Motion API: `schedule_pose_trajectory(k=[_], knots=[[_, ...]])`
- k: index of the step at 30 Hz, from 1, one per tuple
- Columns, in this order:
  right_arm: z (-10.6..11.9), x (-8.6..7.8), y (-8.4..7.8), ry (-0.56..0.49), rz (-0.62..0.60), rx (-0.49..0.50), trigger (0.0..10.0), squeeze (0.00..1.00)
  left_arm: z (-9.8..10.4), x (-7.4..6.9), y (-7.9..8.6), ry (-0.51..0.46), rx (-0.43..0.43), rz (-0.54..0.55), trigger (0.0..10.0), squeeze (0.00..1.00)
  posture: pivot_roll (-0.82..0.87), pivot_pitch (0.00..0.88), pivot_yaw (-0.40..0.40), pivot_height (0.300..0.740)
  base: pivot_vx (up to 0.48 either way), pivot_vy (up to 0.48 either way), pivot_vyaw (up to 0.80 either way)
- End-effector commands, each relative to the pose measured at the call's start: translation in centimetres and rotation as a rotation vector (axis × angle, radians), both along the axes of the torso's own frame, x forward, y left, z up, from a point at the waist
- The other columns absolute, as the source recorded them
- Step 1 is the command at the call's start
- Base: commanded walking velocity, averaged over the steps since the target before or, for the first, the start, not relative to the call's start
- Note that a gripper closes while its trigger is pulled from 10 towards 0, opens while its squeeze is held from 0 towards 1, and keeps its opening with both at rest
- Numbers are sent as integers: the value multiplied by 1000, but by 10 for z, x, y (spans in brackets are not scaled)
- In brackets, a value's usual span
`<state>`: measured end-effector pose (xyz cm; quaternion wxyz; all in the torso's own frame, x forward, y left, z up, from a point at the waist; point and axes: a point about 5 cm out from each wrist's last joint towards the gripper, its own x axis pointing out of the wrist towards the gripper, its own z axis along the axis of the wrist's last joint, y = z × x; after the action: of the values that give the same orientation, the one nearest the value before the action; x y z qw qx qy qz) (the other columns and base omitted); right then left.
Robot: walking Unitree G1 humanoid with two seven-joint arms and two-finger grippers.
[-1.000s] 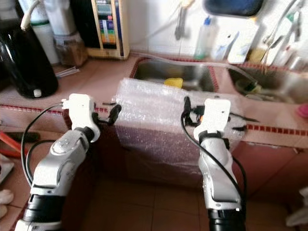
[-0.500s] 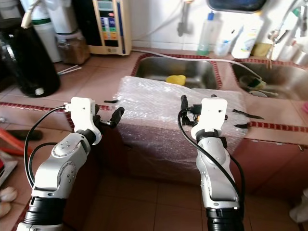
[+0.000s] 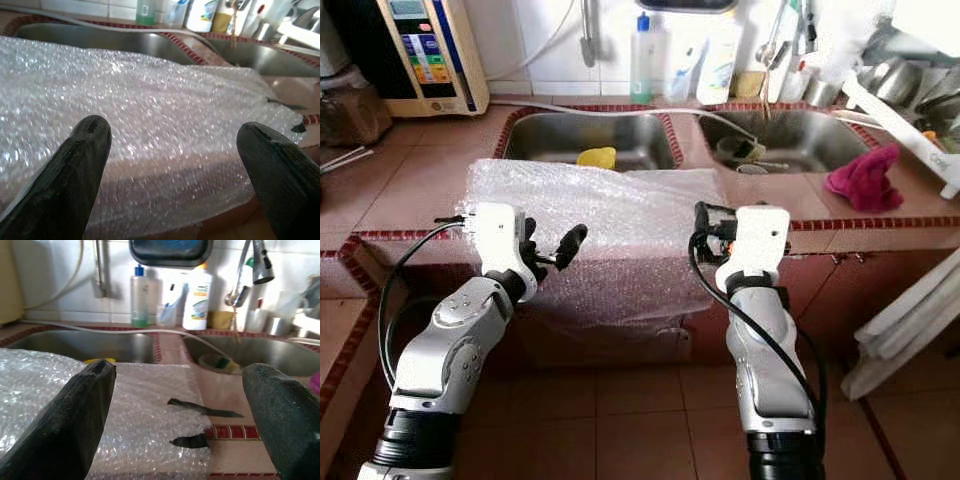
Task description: Kitchen organization
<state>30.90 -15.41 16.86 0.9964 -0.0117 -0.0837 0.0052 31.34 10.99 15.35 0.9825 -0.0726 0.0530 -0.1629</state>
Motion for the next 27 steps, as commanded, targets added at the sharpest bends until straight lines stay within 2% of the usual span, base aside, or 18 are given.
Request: schedule_pose_trajectory(k=[1,27], knots=[[2,0,-7,-6,-20,-8,10000,118,-1,-1,-6,5,2,-15,10000,0,-11,0,16,740,0,-319,0],[0,-1,-5,-1,-19,-11,10000,118,-4,2,-9,10,2,-27,10000,0,-16,0,23,740,0,-323,0]])
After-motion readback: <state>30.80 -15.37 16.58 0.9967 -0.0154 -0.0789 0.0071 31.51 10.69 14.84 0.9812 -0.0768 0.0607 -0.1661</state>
